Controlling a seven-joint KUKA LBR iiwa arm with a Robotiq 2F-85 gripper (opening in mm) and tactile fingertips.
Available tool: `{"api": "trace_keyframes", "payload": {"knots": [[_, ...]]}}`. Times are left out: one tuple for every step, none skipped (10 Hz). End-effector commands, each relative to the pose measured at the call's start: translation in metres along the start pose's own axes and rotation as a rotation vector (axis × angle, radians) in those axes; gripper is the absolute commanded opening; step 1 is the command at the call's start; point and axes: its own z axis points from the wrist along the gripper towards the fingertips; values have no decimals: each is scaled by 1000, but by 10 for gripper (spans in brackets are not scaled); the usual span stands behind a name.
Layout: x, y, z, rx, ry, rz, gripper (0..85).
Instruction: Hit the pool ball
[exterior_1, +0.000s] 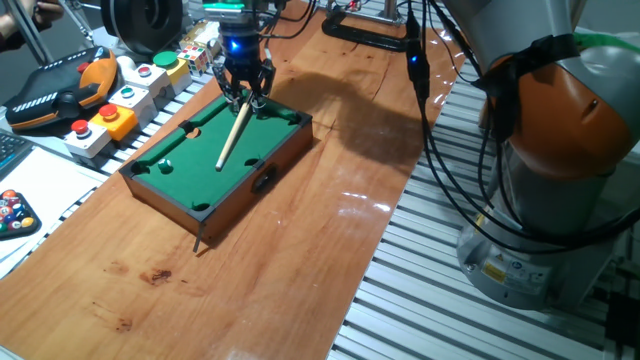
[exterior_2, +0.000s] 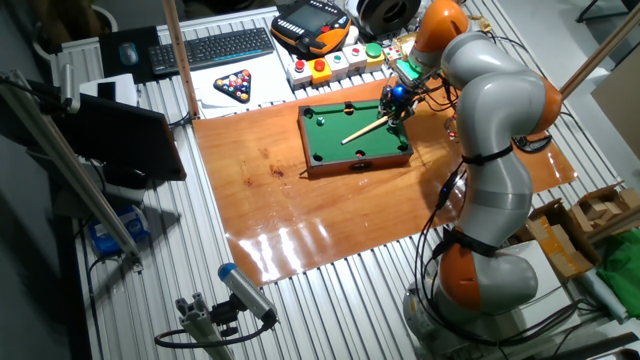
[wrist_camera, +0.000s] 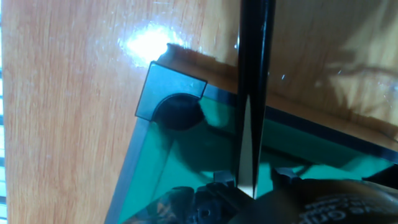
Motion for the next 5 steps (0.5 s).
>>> {"api": "trace_keyframes", "payload": {"knots": [[0, 0, 0, 0, 0, -1, 403], [0, 0, 1, 0, 0, -4, 393], [-1, 0, 1, 2, 0, -6, 383], [0, 0, 1, 3, 1, -11, 357], [0, 0, 1, 4, 4, -23, 233]]}}
